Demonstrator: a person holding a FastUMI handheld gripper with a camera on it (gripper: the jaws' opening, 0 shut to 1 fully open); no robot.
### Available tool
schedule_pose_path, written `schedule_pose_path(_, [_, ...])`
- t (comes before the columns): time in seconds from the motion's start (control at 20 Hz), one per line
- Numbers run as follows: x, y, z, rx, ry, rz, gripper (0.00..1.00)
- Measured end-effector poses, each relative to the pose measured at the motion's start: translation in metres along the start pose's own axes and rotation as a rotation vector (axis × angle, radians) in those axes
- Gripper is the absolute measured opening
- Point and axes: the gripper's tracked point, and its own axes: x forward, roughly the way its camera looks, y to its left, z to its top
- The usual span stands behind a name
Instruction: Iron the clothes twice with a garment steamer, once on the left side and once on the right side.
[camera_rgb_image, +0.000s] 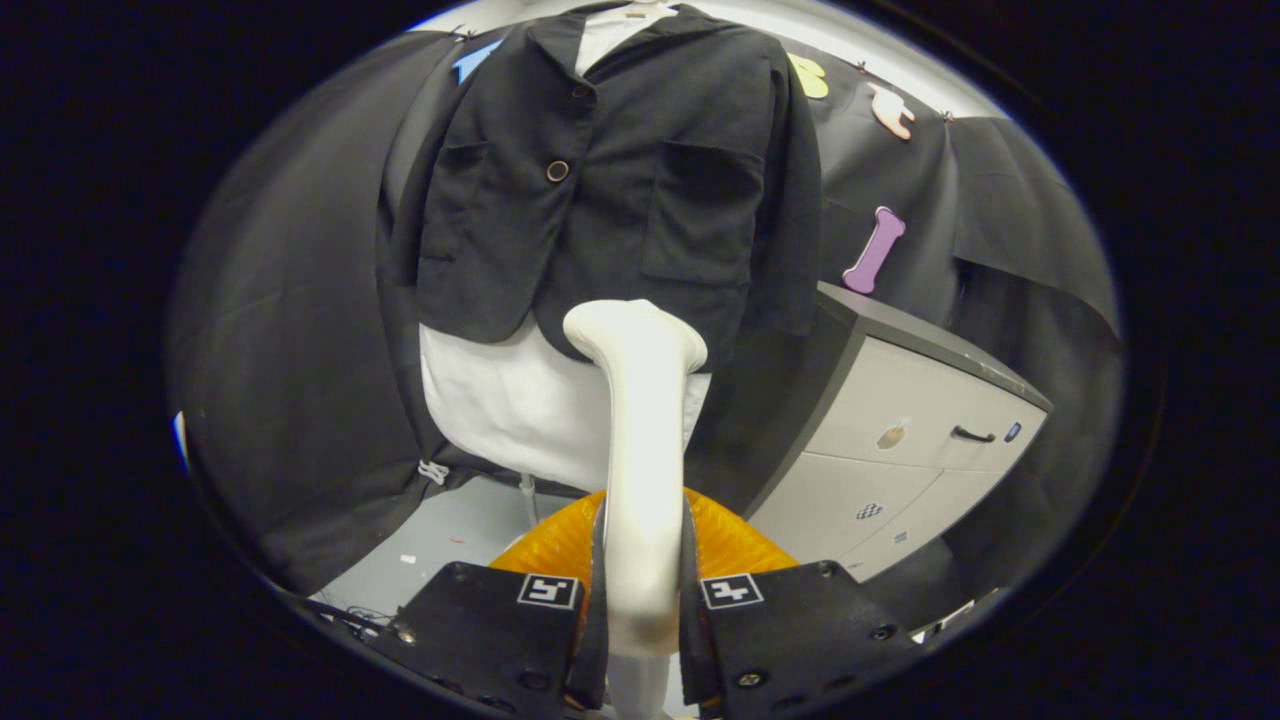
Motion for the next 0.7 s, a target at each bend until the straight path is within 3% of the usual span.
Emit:
schedule_pose_path(0.2, [-0.039,0.005,0.059,0.003,-0.158,0.001,0.31])
schedule_pose_path(0.7, [-0.147,0.049,0.284,0.064,-0.716,0.119,0.31])
